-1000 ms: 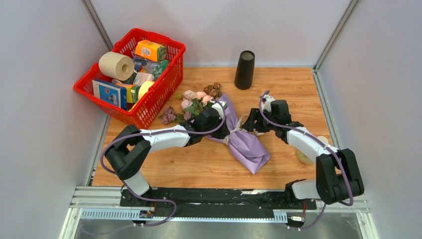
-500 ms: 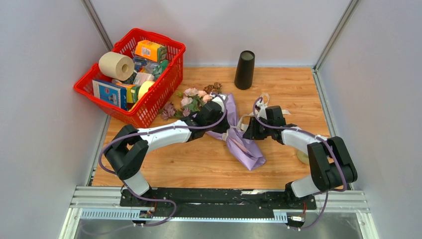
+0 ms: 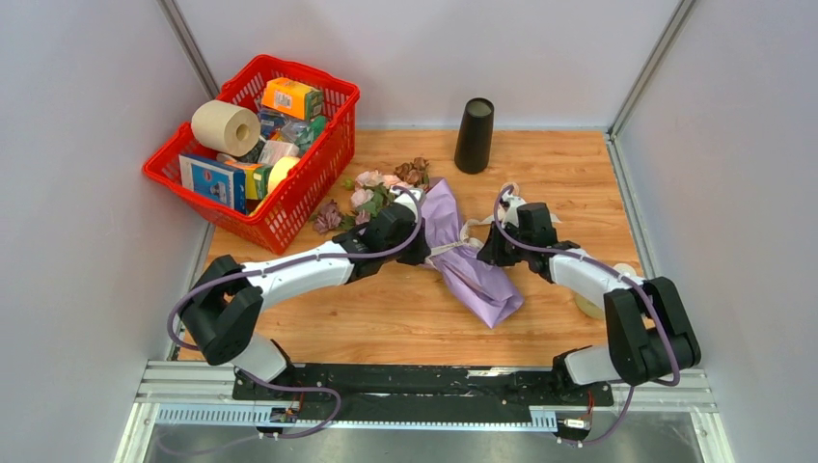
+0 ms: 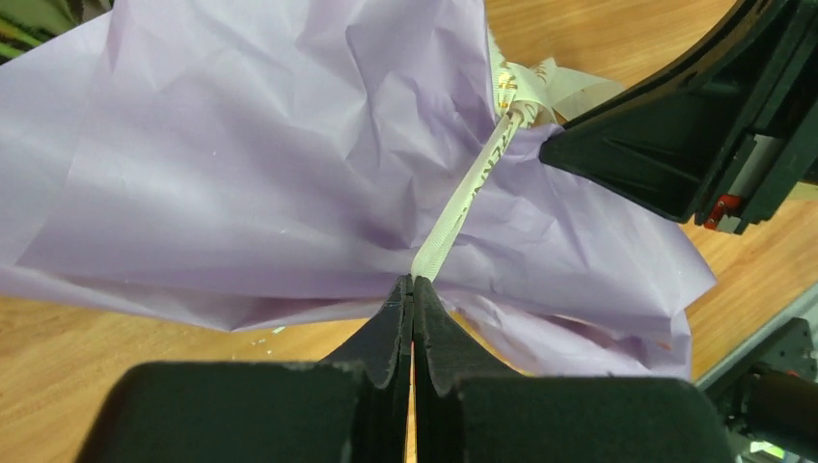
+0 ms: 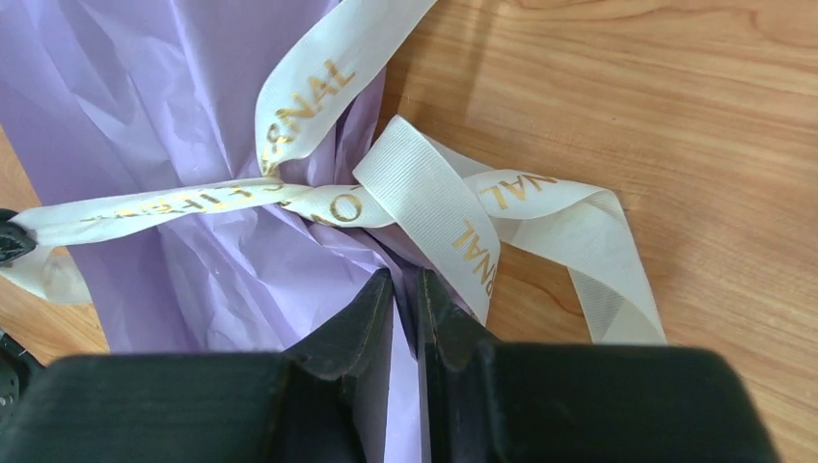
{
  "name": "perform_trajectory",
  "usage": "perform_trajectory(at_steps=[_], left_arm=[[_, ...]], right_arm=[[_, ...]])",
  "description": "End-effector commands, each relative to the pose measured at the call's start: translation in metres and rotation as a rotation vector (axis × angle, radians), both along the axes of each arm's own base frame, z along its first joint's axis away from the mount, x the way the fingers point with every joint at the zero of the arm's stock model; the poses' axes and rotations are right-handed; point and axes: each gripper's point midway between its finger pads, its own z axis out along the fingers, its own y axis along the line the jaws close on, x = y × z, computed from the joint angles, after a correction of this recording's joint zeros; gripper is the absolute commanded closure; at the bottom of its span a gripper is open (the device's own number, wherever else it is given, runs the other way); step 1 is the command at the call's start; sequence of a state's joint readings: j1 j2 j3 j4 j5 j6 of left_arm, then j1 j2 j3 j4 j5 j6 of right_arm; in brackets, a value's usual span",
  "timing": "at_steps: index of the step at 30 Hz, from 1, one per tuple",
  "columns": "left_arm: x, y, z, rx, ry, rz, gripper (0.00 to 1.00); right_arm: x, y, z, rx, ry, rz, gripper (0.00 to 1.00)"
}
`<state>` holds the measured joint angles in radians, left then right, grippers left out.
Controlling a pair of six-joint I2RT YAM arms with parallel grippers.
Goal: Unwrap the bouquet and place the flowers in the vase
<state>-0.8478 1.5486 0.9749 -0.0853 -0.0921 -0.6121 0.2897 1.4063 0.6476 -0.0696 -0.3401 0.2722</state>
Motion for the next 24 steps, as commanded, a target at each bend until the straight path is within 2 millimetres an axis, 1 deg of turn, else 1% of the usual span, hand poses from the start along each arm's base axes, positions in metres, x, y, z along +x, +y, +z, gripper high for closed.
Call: perform_trajectory(at_steps=[1, 2, 3, 4, 5, 8, 9, 10, 11, 12, 13, 14, 15, 16, 17, 19, 21, 24], left_arm=[[-0.006, -0.003, 0.024, -0.174, 0.044, -0.022, 1.0], [-0.007, -0.003, 0.028, -0.188, 0.046, -0.016, 1.0], [-0.003, 0.001, 0.03, -0.178, 0.03, 0.006, 1.0], [-0.002, 0.006, 0.028, -0.15, 0.038, 0.023, 1.0], [0.003, 0.012, 0.026, -0.119, 0.021, 0.052, 1.0], [0.003, 0.024, 0.016, -0.057, 0.033, 0.085, 1.0], [0.001, 0.024, 0.014, -0.054, 0.042, 0.079, 1.0], [-0.004, 0.021, 0.01, -0.063, 0.062, 0.055, 1.0], [-0.005, 0.017, 0.009, -0.086, 0.067, 0.044, 1.0], [-0.013, 0.013, 0.004, -0.104, 0.095, 0.012, 1.0], [-0.013, 0.008, 0.005, -0.134, 0.092, 0.003, 1.0], [-0.018, 0.007, 0.0, -0.143, 0.111, -0.01, 1.0], [-0.018, 0.005, -0.001, -0.155, 0.116, -0.01, 1.0], [-0.021, 0.007, -0.007, -0.149, 0.13, -0.01, 1.0], [-0.018, 0.003, -0.005, -0.167, 0.118, -0.013, 1.0], [-0.019, 0.0, -0.006, -0.179, 0.121, -0.023, 1.0], [-0.019, -0.003, -0.007, -0.191, 0.126, -0.032, 1.0], [-0.018, -0.006, -0.006, -0.199, 0.127, -0.034, 1.0]], right_arm=[[0.012, -0.016, 0.006, -0.052, -0.051, -0.094, 0.84], [0.012, -0.018, 0.006, -0.061, -0.053, -0.105, 0.84], [0.013, -0.021, 0.007, -0.07, -0.055, -0.118, 0.83], [0.014, -0.023, 0.008, -0.076, -0.061, -0.13, 0.83], [0.014, -0.024, 0.009, -0.081, -0.066, -0.135, 0.83], [0.018, -0.031, 0.013, -0.1, -0.084, -0.169, 0.81], [0.019, -0.03, 0.014, -0.1, -0.087, -0.17, 0.8], [0.02, -0.03, 0.017, -0.097, -0.093, -0.169, 0.78], [0.02, -0.028, 0.02, -0.089, -0.091, -0.165, 0.76], [0.022, -0.025, 0.028, -0.071, -0.096, -0.159, 0.73], [0.02, -0.02, 0.036, -0.048, -0.102, -0.138, 0.7], [0.02, -0.015, 0.046, -0.021, -0.116, -0.121, 0.66], [0.018, -0.01, 0.057, 0.001, -0.134, -0.103, 0.64], [0.016, -0.005, 0.064, 0.018, -0.147, -0.08, 0.61], [0.013, 0.002, 0.073, 0.033, -0.168, -0.045, 0.57], [0.002, 0.023, 0.082, 0.049, -0.192, 0.042, 0.51], [-0.009, 0.042, 0.081, 0.048, -0.192, 0.119, 0.47], [-0.023, 0.064, 0.07, -0.021, -0.204, 0.178, 0.43]])
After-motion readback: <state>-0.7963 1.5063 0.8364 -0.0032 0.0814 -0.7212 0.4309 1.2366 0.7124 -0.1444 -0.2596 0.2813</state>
